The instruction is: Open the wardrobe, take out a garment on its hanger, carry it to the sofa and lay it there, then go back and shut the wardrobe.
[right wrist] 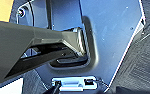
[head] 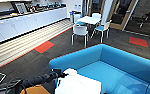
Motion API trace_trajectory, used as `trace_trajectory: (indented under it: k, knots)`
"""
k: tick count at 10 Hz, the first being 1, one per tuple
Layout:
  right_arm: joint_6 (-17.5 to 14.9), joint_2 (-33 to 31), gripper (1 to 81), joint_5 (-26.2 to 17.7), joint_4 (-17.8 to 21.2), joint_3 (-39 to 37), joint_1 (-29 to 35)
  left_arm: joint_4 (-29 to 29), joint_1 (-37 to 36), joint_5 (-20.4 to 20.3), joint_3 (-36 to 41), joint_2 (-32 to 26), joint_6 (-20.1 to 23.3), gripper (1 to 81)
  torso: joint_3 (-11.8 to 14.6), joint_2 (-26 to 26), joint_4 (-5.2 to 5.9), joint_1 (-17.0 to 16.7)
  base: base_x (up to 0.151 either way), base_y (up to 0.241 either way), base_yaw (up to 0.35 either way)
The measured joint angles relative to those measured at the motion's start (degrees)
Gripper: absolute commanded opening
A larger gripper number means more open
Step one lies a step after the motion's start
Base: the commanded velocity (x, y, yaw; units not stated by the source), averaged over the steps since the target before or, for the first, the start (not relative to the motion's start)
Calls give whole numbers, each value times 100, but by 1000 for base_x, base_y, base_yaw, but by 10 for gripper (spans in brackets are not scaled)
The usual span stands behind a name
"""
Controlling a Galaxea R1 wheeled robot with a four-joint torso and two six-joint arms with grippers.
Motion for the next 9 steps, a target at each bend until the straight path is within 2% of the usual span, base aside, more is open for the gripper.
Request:
trace_trajectory:
  k: [5,9]
  knots:
    - [0,0,811,2,0,0,-5,2,384,-28,-68,-457,0,811,0,0,0,0,0,0,0]
    - [-4,0,811,0,0,0,-2,227,1211,13,204,-540,32,811,0,0,0,0,0,0,0]
